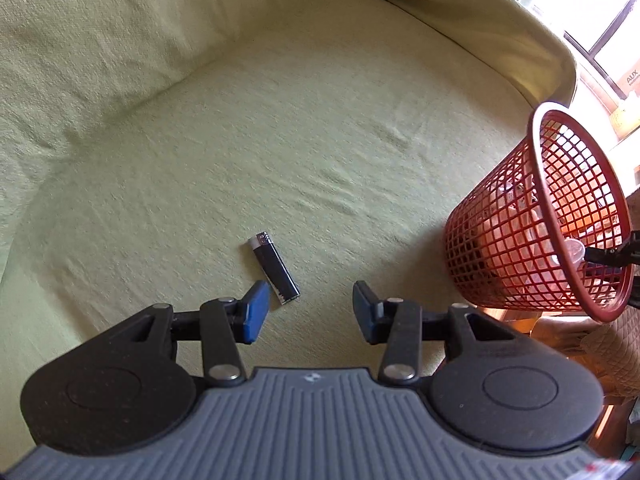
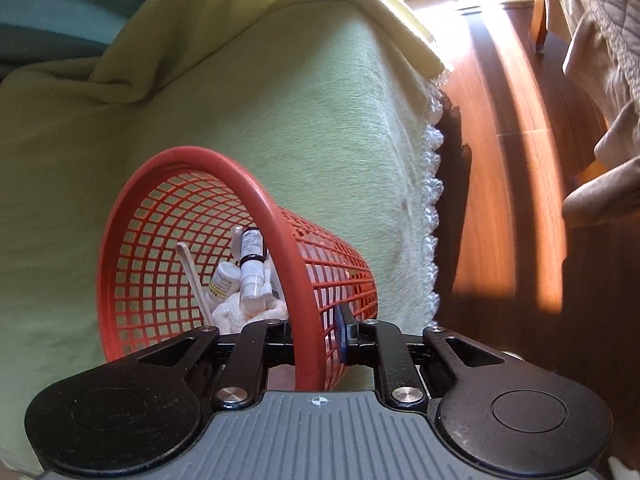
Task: Organize objects
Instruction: 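Grasp the black lighter with the left gripper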
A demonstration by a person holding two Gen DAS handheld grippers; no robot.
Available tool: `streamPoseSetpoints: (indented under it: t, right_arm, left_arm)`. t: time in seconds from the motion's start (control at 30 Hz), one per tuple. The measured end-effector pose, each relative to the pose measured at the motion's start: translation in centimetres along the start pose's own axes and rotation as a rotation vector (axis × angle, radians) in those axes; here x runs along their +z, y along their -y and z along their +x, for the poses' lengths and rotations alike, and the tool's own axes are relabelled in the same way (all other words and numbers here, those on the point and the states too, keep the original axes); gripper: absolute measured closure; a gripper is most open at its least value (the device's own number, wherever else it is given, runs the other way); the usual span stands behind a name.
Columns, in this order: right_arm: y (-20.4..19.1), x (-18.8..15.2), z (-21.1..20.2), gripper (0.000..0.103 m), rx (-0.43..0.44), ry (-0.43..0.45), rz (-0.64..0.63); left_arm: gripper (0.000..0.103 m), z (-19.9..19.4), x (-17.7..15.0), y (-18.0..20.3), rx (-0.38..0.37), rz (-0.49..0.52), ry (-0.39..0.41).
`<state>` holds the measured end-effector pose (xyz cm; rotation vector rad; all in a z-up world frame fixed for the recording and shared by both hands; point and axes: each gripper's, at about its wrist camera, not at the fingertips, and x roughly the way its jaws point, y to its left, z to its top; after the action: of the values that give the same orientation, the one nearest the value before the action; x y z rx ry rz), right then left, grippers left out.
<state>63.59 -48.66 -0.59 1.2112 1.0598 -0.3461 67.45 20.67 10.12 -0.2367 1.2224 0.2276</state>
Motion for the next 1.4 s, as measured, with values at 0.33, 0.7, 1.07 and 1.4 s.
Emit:
streamPoseSetpoints:
  t: [0.33, 0.7, 1.07, 1.4]
  right_arm:
    - [-7.7, -3.7, 3.0, 0.091, -0.214, -0.007, -0.404]
    - [-9.6, -5.2, 3.9, 0.089, -0.361, -0.005, -0.53]
    - [-13.0, -6.0, 4.4, 0.089, -0.37, 0.045, -0.656]
    - [-13.0, -4.7, 4.9, 0.089, -0.402, 0.039, -0.68]
  left_arm:
    - [0.063, 0.3, -0.3, -0.3, -0.001, -0.007, -0.004]
    - [0.063, 1.8, -0.8, -1.0, 0.028, -0.026, 0.0]
    - [0.063, 6.2, -2.0, -2.9, 0.056, -0.088, -0.022]
    - [0.064, 11.6, -1.8, -2.9, 0.057, -0.106, -0.061]
